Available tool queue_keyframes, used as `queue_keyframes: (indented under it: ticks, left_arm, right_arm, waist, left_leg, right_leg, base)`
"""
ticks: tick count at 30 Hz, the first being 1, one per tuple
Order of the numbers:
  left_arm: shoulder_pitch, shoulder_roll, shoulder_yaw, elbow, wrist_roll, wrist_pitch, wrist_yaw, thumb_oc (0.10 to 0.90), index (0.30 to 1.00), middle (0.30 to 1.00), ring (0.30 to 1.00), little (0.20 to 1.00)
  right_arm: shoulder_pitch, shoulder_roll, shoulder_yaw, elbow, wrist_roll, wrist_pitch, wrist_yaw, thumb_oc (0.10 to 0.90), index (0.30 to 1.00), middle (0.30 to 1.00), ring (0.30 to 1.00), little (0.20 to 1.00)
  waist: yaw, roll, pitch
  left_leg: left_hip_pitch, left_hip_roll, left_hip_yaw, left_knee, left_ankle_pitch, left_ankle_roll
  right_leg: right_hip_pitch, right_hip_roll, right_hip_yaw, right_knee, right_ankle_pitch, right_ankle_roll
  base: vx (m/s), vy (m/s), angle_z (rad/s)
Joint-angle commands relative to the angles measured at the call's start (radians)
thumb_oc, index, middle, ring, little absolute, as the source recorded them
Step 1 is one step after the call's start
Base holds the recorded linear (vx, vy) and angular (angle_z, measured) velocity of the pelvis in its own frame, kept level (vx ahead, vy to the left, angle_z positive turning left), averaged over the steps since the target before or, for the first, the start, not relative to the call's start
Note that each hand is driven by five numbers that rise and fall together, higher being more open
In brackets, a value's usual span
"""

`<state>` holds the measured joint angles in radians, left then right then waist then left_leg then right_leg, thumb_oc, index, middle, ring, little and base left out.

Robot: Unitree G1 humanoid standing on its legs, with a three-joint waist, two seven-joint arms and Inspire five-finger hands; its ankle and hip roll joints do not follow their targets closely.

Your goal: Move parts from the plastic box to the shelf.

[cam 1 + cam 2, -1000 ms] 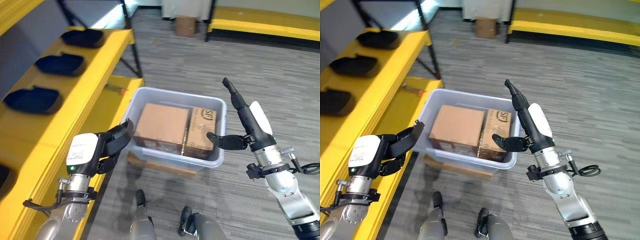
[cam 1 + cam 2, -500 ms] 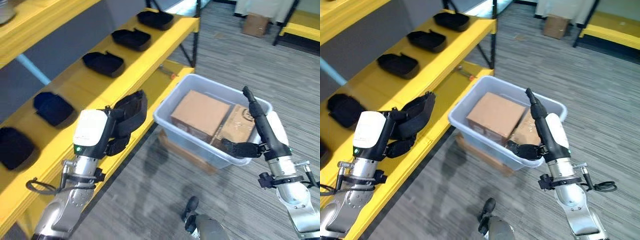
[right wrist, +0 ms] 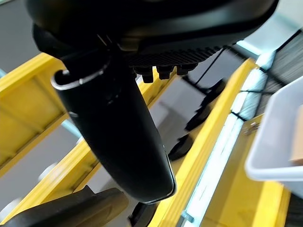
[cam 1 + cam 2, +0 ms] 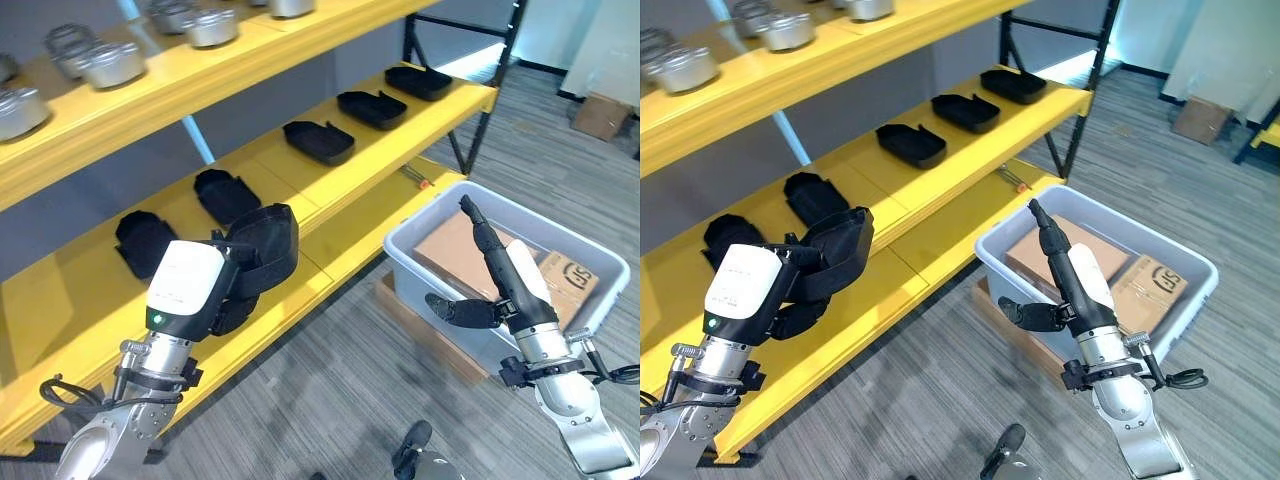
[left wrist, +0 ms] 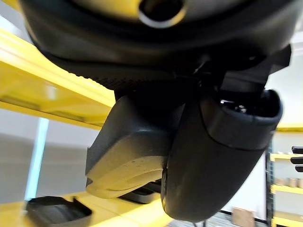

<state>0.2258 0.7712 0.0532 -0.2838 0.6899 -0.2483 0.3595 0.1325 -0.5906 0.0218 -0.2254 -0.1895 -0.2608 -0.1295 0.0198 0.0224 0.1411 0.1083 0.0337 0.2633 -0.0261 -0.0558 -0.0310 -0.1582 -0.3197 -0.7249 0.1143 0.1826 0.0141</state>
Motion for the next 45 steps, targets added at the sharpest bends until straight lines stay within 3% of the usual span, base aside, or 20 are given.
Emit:
queue_keyframes:
  ticks: [1,2,6,7,8,10,11,12,13,17,19,22,31,37,38,39,40,42,44,45]
  left_arm:
    - [-0.076,0.102,0.148,-0.141,-0.008,-0.018,0.085,0.400,0.300,0.300,0.300,0.300]
    - [-0.074,0.104,0.150,-0.143,-0.008,-0.017,0.084,0.400,0.300,0.300,0.300,0.300]
    - [-0.054,0.134,0.176,-0.142,-0.016,-0.019,0.070,0.400,0.300,0.300,0.300,0.300]
    - [-0.044,0.134,0.179,-0.132,-0.033,-0.025,0.057,0.400,0.300,0.300,0.300,0.300]
    - [-0.042,0.134,0.180,-0.133,-0.034,-0.026,0.057,0.400,0.300,0.300,0.300,0.300]
    - [-0.047,0.133,0.169,-0.115,-0.042,-0.023,0.041,0.400,0.300,0.300,0.300,0.300]
    - [-0.050,0.126,0.163,-0.105,-0.047,-0.023,0.025,0.400,0.300,0.300,0.300,0.300]
    - [-0.050,0.126,0.162,-0.105,-0.047,-0.022,0.025,0.400,0.300,0.300,0.300,0.300]
    - [-0.050,0.109,0.158,-0.096,-0.051,-0.018,0.012,0.400,0.300,0.300,0.300,0.300]
    - [-0.056,0.079,0.142,-0.082,-0.058,-0.009,0.003,0.400,0.300,0.300,0.300,0.300]
    - [-0.072,0.067,0.121,-0.069,-0.055,-0.008,0.004,0.400,0.300,0.300,0.300,0.300]
    - [-0.062,0.056,0.117,-0.074,-0.043,-0.010,0.004,0.400,0.300,0.300,0.300,0.300]
    - [-0.051,0.000,0.116,-0.079,-0.092,0.004,0.018,0.400,0.300,0.300,0.300,0.300]
    - [-0.068,-0.008,0.104,-0.075,-0.112,0.001,0.012,0.400,0.300,0.300,0.300,0.300]
    - [-0.079,-0.012,0.097,-0.077,-0.119,-0.003,0.009,0.400,0.300,0.300,0.300,0.300]
    - [-0.080,-0.011,0.097,-0.077,-0.119,-0.003,0.009,0.400,0.300,0.300,0.300,0.300]
    - [-0.092,-0.008,0.094,-0.079,-0.122,-0.002,0.007,0.400,0.300,0.300,0.300,0.300]
    - [-0.102,-0.008,0.095,-0.082,-0.128,0.000,0.009,0.400,0.300,0.300,0.300,0.300]
    - [-0.090,-0.013,0.112,-0.089,-0.138,-0.001,0.018,0.400,0.300,0.300,0.300,0.300]
    - [-0.081,-0.014,0.119,-0.090,-0.139,0.001,0.024,0.400,0.300,0.300,0.300,0.300]
  right_arm:
    - [-0.079,0.010,-0.028,-0.083,-0.014,-0.077,-0.025,0.900,1.000,1.000,1.000,1.000]
    - [-0.080,0.013,-0.027,-0.082,-0.016,-0.077,-0.026,0.900,1.000,1.000,1.000,1.000]
    - [-0.064,0.042,-0.032,-0.065,-0.022,-0.072,-0.023,0.900,1.000,1.000,1.000,1.000]
    - [-0.040,0.048,-0.044,-0.064,-0.025,-0.071,-0.012,0.900,1.000,1.000,1.000,1.000]
    - [-0.039,0.047,-0.044,-0.065,-0.024,-0.071,-0.012,0.900,1.000,1.000,1.000,1.000]
    - [0.004,0.049,-0.065,-0.074,-0.018,-0.076,0.002,0.900,1.000,1.000,1.000,1.000]
    - [0.034,0.048,-0.085,-0.086,-0.020,-0.083,0.013,0.900,1.000,1.000,1.000,1.000]
    - [0.034,0.048,-0.085,-0.086,-0.020,-0.083,0.013,0.900,1.000,1.000,1.000,1.000]
    - [0.048,0.049,-0.099,-0.086,-0.012,-0.088,0.018,0.900,1.000,1.000,1.000,1.000]
    - [0.048,0.034,-0.102,-0.079,-0.003,-0.091,0.024,0.900,1.000,1.000,1.000,1.000]
    - [0.041,0.026,-0.099,-0.082,-0.007,-0.096,0.021,0.900,1.000,1.000,1.000,1.000]
    - [0.052,0.028,-0.101,-0.081,-0.006,-0.097,0.026,0.900,1.000,1.000,1.000,1.000]
    - [0.027,0.014,-0.082,-0.075,0.017,-0.086,0.006,0.900,1.000,1.000,1.000,1.000]
    - [0.034,0.001,-0.089,-0.078,0.033,-0.095,-0.006,0.900,1.000,1.000,1.000,1.000]
    - [0.033,-0.008,-0.092,-0.077,0.035,-0.100,-0.010,0.900,1.000,1.000,1.000,1.000]
    - [0.032,-0.007,-0.092,-0.076,0.035,-0.100,-0.010,0.900,1.000,1.000,1.000,1.000]
    - [0.028,-0.014,-0.093,-0.076,0.034,-0.100,-0.014,0.900,1.000,1.000,1.000,1.000]
    - [0.020,-0.021,-0.095,-0.075,0.025,-0.099,-0.023,0.900,1.000,1.000,1.000,1.000]
    - [0.018,-0.019,-0.101,-0.078,0.007,-0.095,-0.042,0.900,1.000,1.000,1.000,1.000]
    - [0.020,-0.016,-0.099,-0.078,0.006,-0.097,-0.046,0.900,1.000,1.000,1.000,1.000]
  waist:
    - [-0.010,0.002,-0.033]
    - [-0.012,-0.001,-0.033]
    - [-0.036,0.002,-0.020]
    - [-0.070,0.006,-0.008]
    - [-0.062,0.006,-0.011]
    - [-0.105,0.012,-0.001]
    - [-0.124,0.009,0.001]
    - [-0.124,0.009,0.000]
    - [-0.130,-0.003,-0.002]
    - [-0.142,-0.013,0.001]
    - [-0.155,-0.015,0.009]
    - [-0.155,-0.026,-0.001]
    - [-0.129,-0.001,-0.049]
    - [-0.133,-0.001,-0.025]
    - [-0.127,-0.013,0.004]
    - [-0.129,-0.009,0.005]
    - [-0.126,-0.015,0.023]
    - [-0.122,-0.023,0.043]
    - [-0.125,-0.048,0.038]
    - [-0.122,-0.053,0.034]
  left_leg:
    - [0.005,-0.040,-0.027,-0.059,-0.027,0.028]
    - [0.006,-0.043,-0.029,-0.059,-0.028,0.031]
    - [0.028,-0.065,-0.068,-0.061,-0.042,0.059]
    - [0.029,-0.075,-0.093,-0.061,-0.022,0.073]
    - [0.027,-0.074,-0.085,-0.061,-0.024,0.072]
    - [0.031,-0.077,-0.141,-0.061,-0.008,0.072]
    - [0.028,-0.082,-0.176,-0.061,-0.003,0.071]
    - [0.028,-0.082,-0.177,-0.061,-0.003,0.071]
    - [0.022,-0.093,-0.197,-0.061,0.001,0.073]
    - [0.030,-0.101,-0.236,-0.061,0.003,0.067]
    - [0.045,-0.103,-0.257,-0.061,-0.004,0.065]
    - [0.067,-0.107,-0.268,-0.061,-0.027,0.059]
    - [0.068,-0.062,-0.309,-0.056,-0.022,0.037]
    - [-0.007,-0.032,-0.310,0.144,-0.055,-0.009]
    - [-0.081,-0.045,-0.284,0.302,0.012,-0.044]
    - [-0.089,-0.041,-0.289,0.321,-0.003,-0.045]
    - [-0.135,-0.039,-0.279,0.417,0.025,-0.063]
    - [-0.196,-0.007,-0.258,0.489,0.058,-0.061]
    - [-0.224,0.137,-0.211,0.370,0.071,-0.040]
    - [-0.208,0.178,-0.206,0.289,0.098,-0.045]
  right_leg:
    - [0.208,-0.080,0.117,-0.047,-0.006,0.222]
    - [0.208,-0.084,0.117,-0.042,-0.007,0.224]
    - [0.149,-0.064,0.305,0.047,-0.028,0.205]
    - [0.093,0.003,0.464,0.080,-0.040,0.165]
    - [0.080,0.004,0.475,0.092,-0.046,0.164]
    - [0.027,0.132,0.647,0.118,-0.101,0.130]
    - [0.002,0.206,0.692,0.124,-0.138,0.112]
    - [0.002,0.206,0.691,0.125,-0.139,0.112]
    - [-0.011,0.256,0.694,0.087,-0.140,0.106]
    - [-0.076,0.317,0.695,-0.002,-0.076,0.114]
    - [-0.106,0.331,0.718,-0.033,-0.048,0.119]
    - [-0.051,0.318,0.726,-0.079,-0.036,0.116]
    - [0.031,0.342,0.698,-0.092,-0.101,0.071]
    - [0.085,0.339,0.663,-0.084,-0.151,0.041]
    - [0.115,0.323,0.652,-0.086,-0.150,0.025]
    - [0.118,0.326,0.650,-0.088,-0.155,0.026]
    - [0.131,0.321,0.639,-0.089,-0.158,0.018]
    - [0.144,0.314,0.624,-0.088,-0.169,0.009]
    - [0.155,0.287,0.611,-0.085,-0.181,0.018]
    - [0.158,0.285,0.617,-0.083,-0.192,0.026]
  base:
    - [0.01,0.139,0.75]
    - [0.04,0.242,0.65]
    - [0.02,0.156,0.46]
    - [0.00,0.151,0.36]
    - [0.00,0.141,0.53]
    - [0.07,0.095,0.60]
    - [0.08,0.071,0.50]
    - [0.09,0.021,0.63]
    - [0.08,-0.041,0.97]
    - [0.11,-0.035,0.63]
    - [0.14,-0.071,0.18]
    - [0.14,-0.106,0.40]
    - [0.12,-0.127,0.29]
    - [0.04,-0.115,0.34]
    - [-0.01,-0.083,0.29]
    - [-0.03,-0.075,0.46]
    - [-0.02,-0.059,0.77]
    - [-0.02,-0.069,0.74]
    - [0.11,-0.002,0.26]
    - [0.18,0.038,0.21]
